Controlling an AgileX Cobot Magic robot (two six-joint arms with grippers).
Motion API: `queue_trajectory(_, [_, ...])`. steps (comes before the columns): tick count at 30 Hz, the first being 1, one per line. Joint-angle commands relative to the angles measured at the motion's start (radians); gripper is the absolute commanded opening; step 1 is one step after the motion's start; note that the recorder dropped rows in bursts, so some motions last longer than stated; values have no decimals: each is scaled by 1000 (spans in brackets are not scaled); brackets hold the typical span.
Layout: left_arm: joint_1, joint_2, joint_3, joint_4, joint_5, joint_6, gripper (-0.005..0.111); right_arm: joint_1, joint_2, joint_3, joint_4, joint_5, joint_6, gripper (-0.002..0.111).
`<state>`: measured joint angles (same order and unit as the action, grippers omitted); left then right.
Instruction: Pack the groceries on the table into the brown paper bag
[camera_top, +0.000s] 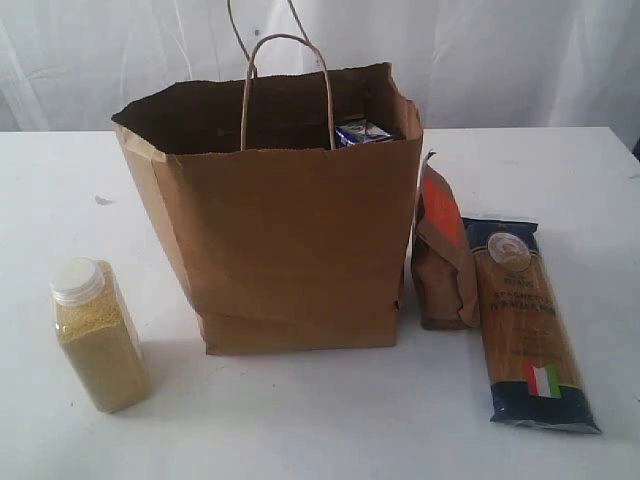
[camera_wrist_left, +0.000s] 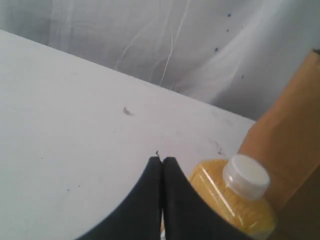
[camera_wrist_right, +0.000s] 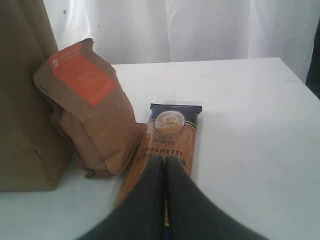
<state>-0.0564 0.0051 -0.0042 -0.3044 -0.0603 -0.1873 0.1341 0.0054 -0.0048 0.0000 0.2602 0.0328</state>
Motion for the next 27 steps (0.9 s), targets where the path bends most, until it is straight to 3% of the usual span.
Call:
queue_trajectory(1, [4, -5, 4, -39, -15, -219, 0, -6, -5, 5, 0, 0, -12, 0])
queue_trajectory(4, [2, -5, -53, -39, 71, -293, 0, -6, -5, 5, 0, 0, -12, 0])
queue_trajectory(10, [2, -3, -358, -28, 610, -146, 0, -6, -5, 5, 0, 0, -12, 0])
queue_trajectory(16, [2, 149, -643, -16, 965, -28, 0, -6, -5, 5, 0, 3, -12, 0])
queue_trajectory(21, [2, 343, -793, 18, 1123, 80, 0, -6, -5, 5, 0, 3, -12, 0])
queue_trajectory(27, [2, 572, -868, 23, 1161, 142, 0, -6, -5, 5, 0, 3, -12, 0])
